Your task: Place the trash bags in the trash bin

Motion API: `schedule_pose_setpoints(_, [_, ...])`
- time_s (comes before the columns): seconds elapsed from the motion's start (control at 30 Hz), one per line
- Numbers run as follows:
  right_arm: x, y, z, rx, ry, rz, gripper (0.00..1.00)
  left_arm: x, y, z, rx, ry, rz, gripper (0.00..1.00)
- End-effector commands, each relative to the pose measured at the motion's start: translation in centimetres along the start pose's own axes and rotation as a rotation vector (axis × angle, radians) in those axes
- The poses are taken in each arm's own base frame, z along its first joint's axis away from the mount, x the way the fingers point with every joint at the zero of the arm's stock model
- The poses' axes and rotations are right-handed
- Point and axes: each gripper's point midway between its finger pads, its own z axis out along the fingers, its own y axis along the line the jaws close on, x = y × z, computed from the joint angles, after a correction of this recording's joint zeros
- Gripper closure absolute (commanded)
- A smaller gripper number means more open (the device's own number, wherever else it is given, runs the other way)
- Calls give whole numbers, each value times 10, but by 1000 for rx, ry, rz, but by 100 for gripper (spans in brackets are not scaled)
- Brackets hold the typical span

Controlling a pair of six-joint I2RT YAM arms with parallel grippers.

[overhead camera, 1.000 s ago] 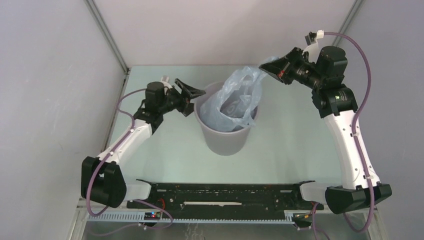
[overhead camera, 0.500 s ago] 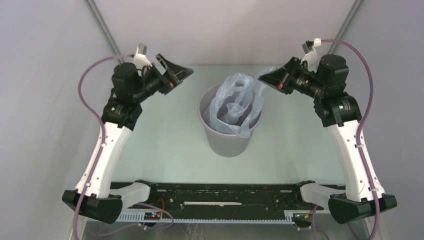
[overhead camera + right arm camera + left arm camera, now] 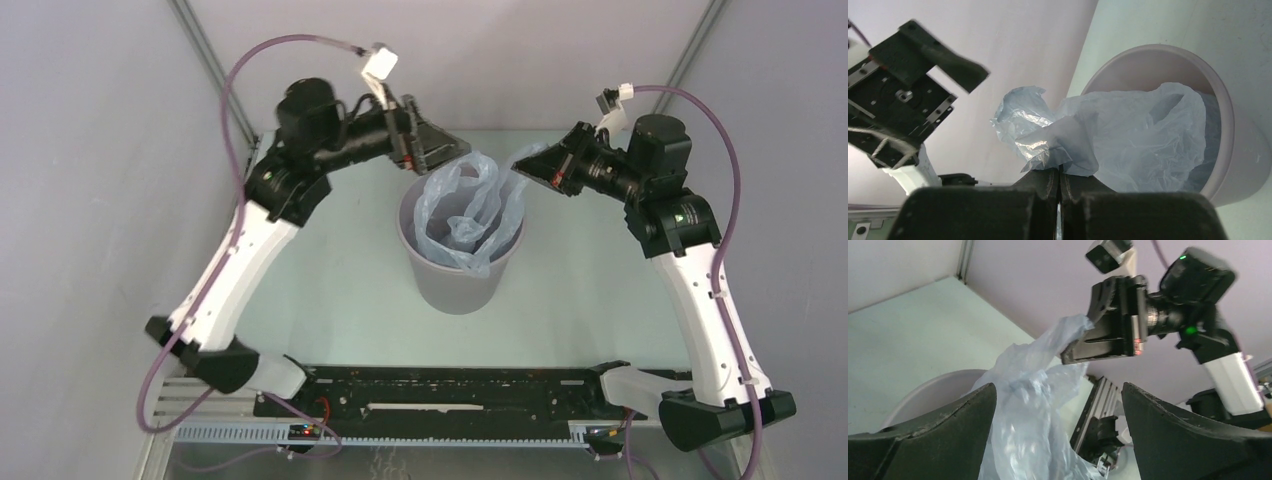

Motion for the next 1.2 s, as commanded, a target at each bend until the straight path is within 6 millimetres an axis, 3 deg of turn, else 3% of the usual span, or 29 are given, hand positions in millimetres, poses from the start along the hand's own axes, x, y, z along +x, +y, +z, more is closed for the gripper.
schedule_pose_setpoints(0.0, [5, 10, -10, -26, 4, -20, 100, 29, 6, 28, 37, 158, 47, 0])
schedule_pose_setpoints(0.1, [4, 10, -11, -20, -1, -19, 100, 44, 5, 39, 63, 213, 44, 0])
schedule_pose_setpoints(0.23, [4, 11, -13, -20, -6, -14, 100, 52, 21, 42, -26, 228, 20, 17])
schedule_pose_setpoints(0.4, [5, 9, -13, -16, -2, -6, 100, 44, 30, 32, -121, 185, 28, 45])
schedule_pose_setpoints(0.53, [4, 3, -14, 5, -6, -14, 100, 28, 49, 16, -254, 94, 17, 60])
schedule_pose_setpoints(0.67, [2, -8, -19, 43, -16, -25, 100, 9, 70, -5, -339, -25, -85, 82])
schedule_pose_setpoints(0.8, [-5, -28, -29, 131, -50, -75, 100, 6, 100, -21, -414, -101, -196, 93])
schedule_pose_setpoints(0.93, [-7, -59, -35, 258, -57, -138, 100, 15, 138, -34, -476, -124, -339, 97])
schedule_pose_setpoints(1.07, [9, -77, -33, 287, 10, -101, 100, 36, 168, -44, -529, -107, -436, 100])
schedule_pose_setpoints(1.17, [26, -80, -28, 255, 68, -57, 100, 55, 173, -49, -537, -91, -475, 100])
